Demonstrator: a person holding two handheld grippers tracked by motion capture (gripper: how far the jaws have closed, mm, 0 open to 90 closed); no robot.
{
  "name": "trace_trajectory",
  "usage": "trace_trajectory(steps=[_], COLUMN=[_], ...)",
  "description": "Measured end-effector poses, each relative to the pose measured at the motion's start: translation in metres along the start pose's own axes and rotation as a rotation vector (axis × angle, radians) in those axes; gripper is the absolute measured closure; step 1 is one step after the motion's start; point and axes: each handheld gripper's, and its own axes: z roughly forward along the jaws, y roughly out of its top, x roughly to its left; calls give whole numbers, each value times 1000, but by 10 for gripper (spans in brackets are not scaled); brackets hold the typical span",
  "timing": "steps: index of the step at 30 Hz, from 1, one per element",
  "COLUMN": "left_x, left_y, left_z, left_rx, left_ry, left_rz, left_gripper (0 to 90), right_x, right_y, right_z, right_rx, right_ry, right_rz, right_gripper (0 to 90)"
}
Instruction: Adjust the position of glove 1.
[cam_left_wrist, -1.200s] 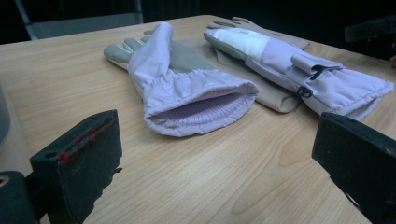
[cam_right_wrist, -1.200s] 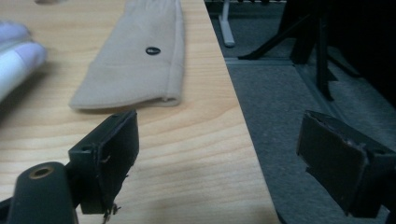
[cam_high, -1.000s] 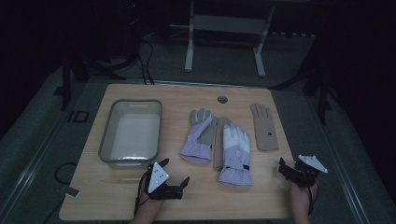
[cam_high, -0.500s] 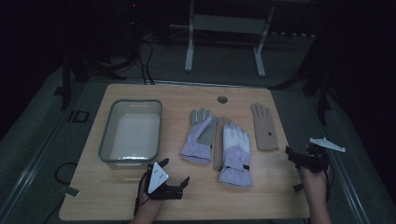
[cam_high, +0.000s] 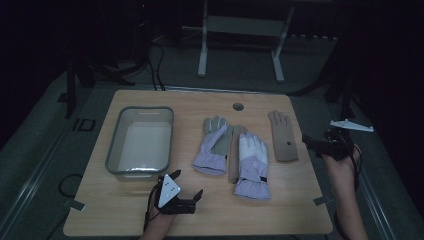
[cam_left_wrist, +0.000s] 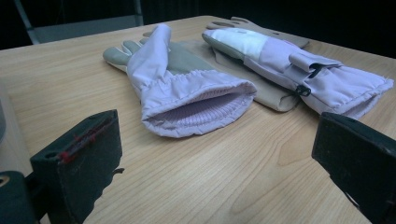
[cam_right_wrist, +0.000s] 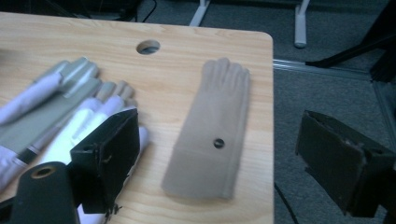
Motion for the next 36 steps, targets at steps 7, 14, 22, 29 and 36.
trace_trajectory(steps=[7,14,22,29,36], left_x=[0,0,0,0,0], left_y=[0,0,0,0,0], left_z=[0,0,1,1,1], left_rx=[0,3,3,4,7], left_ry=[-3,-3,-7,-10,-13], left_rz=[-4,0,2,4,9], left_gripper=[19,19,19,19,19], right_x=[24,61,95,130,160], right_y=[25,50,64,72,72], right_z=[8,25,45,68,92], right_rx=[-32,3,35,66,115], right_ry=[76,162,228,275,312], right_rz=[-25,-114,-168,-222,-275], right_gripper=[134,114,117,132,133])
